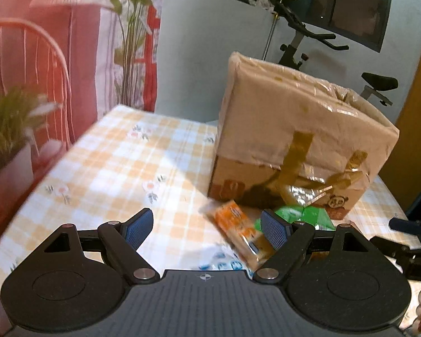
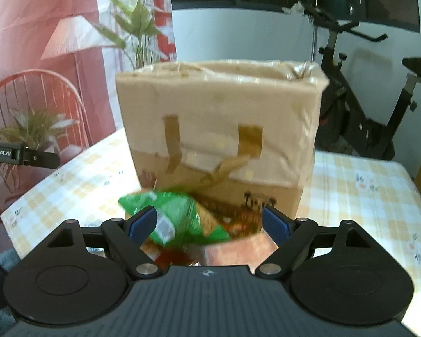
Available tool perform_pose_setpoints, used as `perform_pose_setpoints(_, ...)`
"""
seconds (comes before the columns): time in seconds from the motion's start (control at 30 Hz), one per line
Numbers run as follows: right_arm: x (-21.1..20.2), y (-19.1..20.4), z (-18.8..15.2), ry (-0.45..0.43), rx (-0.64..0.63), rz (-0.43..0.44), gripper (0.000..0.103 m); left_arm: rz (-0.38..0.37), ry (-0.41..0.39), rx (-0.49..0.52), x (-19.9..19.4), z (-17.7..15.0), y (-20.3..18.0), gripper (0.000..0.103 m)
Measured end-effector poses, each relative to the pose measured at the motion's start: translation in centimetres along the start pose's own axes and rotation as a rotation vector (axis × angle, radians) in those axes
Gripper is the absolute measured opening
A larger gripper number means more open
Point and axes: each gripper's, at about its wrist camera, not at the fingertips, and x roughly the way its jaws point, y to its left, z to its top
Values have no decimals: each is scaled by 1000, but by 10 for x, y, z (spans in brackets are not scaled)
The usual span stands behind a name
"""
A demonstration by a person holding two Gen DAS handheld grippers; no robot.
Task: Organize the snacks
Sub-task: 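Move both grippers back down to the snack pile, then grasp the orange-red corn chip bag with the right gripper while the left gripper grasps the blue-white pastry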
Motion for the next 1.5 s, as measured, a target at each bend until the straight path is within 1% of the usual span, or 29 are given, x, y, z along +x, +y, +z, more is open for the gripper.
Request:
perform_pose_setpoints(0.07,1,1,-7,22,2,7,85,2,9,-5,2,-9,-3,85)
perform_pose_setpoints(0.17,-1,6,-17,52,-32,6,85,0,28,-8,4,-21,-7,85)
perform_pose_setpoints(0.27,-6,8,-27,75,-54,23,85,7,48,-8,7,-31,-9,85)
perform_pose_setpoints(0.47,-9,15,-49,138,-106,59,85,11,80,-35,12,-44,-7,85)
perform_pose_setpoints(0.6,-13,23,-61,159,-153,90,89,12,93,-35,13,-50,-8,85)
perform_pose_setpoints(0.73,-14,29,-65,171,-182,113,89,10,98,-35,14,-51,-9,85)
perform_pose_setpoints(0.93,-21,28,-60,156,-200,121,89,3,103,-41,15,-52,-8,85)
perform_pose_setpoints(1.0,-22,30,-61,166,-217,128,92,1,106,-41,15,-52,-8,85)
perform_pose_setpoints(1.1,-21,33,-66,192,-239,137,92,-1,113,-39,17,-53,-8,85)
perform_pose_setpoints(1.2,-14,32,-68,205,-227,121,92,-4,118,-36,18,-54,-8,85)
perform_pose_setpoints(1.37,5,27,-71,254,-211,111,93,-1,123,-37,19,-54,-6,85)
perform_pose_setpoints(1.5,11,26,-71,254,-189,121,92,1,128,-39,21,-54,-7,85)
